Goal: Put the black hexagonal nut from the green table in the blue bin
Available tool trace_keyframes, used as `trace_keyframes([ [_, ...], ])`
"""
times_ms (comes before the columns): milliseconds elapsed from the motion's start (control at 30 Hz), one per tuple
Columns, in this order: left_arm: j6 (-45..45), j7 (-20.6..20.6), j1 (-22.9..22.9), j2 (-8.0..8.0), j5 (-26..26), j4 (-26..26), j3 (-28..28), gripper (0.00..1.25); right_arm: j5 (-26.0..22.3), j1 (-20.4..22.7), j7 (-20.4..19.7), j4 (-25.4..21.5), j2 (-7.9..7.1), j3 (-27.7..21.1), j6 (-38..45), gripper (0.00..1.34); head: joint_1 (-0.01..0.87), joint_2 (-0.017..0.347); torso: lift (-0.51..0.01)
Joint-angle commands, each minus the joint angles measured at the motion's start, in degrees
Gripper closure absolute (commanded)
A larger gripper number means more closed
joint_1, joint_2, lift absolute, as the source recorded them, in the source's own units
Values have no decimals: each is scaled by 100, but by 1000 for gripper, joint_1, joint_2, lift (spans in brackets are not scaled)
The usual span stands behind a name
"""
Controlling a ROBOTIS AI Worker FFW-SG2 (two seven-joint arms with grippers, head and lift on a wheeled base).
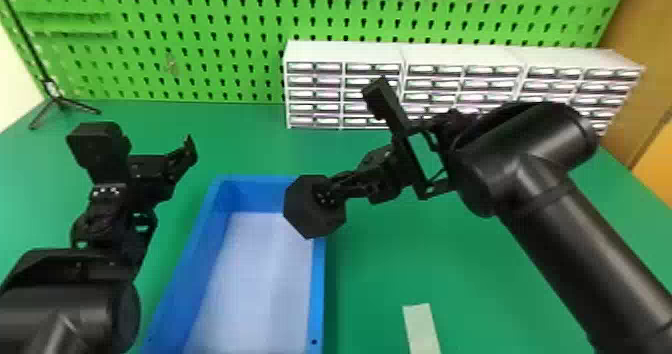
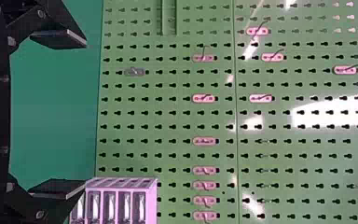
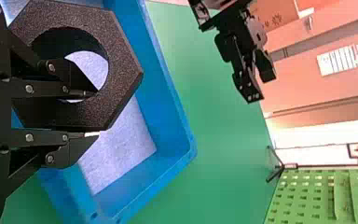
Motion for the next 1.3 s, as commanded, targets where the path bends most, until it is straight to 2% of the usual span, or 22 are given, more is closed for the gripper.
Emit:
trace_keyframes([
  [0, 0, 0, 0, 0, 0, 0, 2, 213, -104, -148, -98, 98, 67, 320, -172, 987, 683, 28, -96],
  [400, 0, 0, 9, 0, 9, 0, 10, 213, -385, -430, -581, 300, 190, 1128, -541, 987, 683, 28, -96],
  [833, 0, 0, 0, 0, 9, 0, 19, 213, -447, -623, -933, 344, 172, 1805, -840, 986, 683, 28, -96],
  [1267, 0, 0, -9, 0, 9, 0, 19, 213, -534, -667, -994, 344, 172, 1919, -866, 984, 683, 28, -96],
])
